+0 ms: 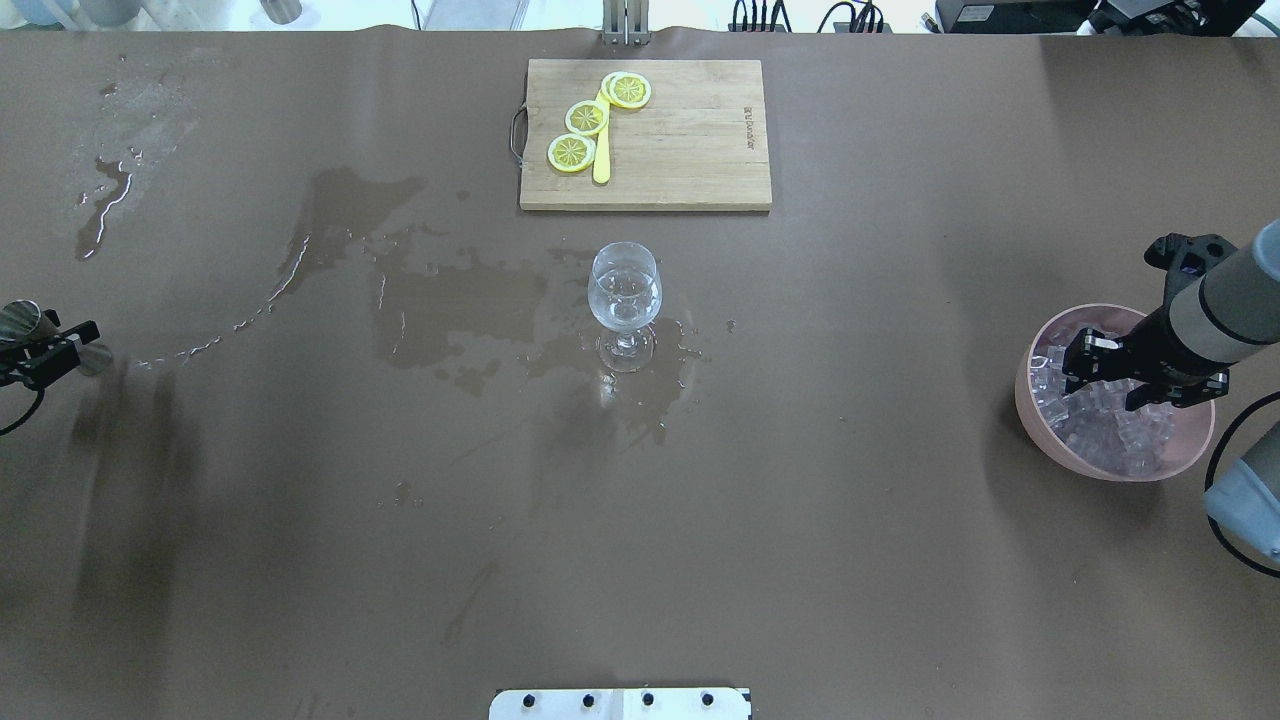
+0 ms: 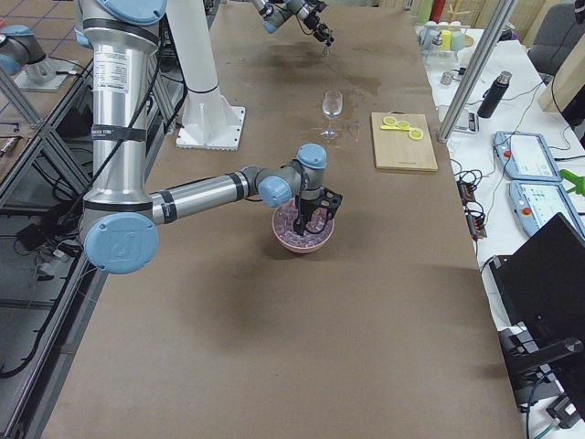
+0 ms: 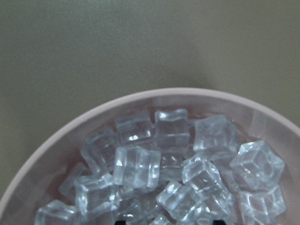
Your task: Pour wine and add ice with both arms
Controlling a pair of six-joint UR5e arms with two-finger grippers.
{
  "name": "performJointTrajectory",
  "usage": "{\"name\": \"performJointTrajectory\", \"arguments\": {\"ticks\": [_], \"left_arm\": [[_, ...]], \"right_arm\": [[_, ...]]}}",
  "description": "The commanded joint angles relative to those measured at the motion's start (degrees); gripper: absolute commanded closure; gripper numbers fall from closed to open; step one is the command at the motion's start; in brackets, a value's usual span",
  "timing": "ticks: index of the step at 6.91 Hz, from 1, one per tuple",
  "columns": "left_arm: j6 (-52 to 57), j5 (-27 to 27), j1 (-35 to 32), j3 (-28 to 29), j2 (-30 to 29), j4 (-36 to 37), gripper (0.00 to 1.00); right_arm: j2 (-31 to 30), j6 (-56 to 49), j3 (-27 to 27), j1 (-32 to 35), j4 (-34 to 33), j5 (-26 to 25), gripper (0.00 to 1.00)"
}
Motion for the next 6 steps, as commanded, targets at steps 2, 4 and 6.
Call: {"name": "performJointTrajectory", "arguments": {"ticks": [2,4,6], "left_arm": [[0.07,0.07,0.00,0.84,0.08,-0.24,0.40],[0.07,-0.02,-0.09,1.11,0.08,-0.42,0.44],[-0.02,-0.02,-0.09,1.19,0.08,-0.51,0.48]], "right_arm": [[-0.26,0.00,-0.10,-0.40,0.33,-0.67,0.27],[-0.26,0.00,-0.80,-0.58,1.46,-0.76,0.06],[-0.43,0.09,-1.85,-0.58,2.00,-0.84,0.14]]}}
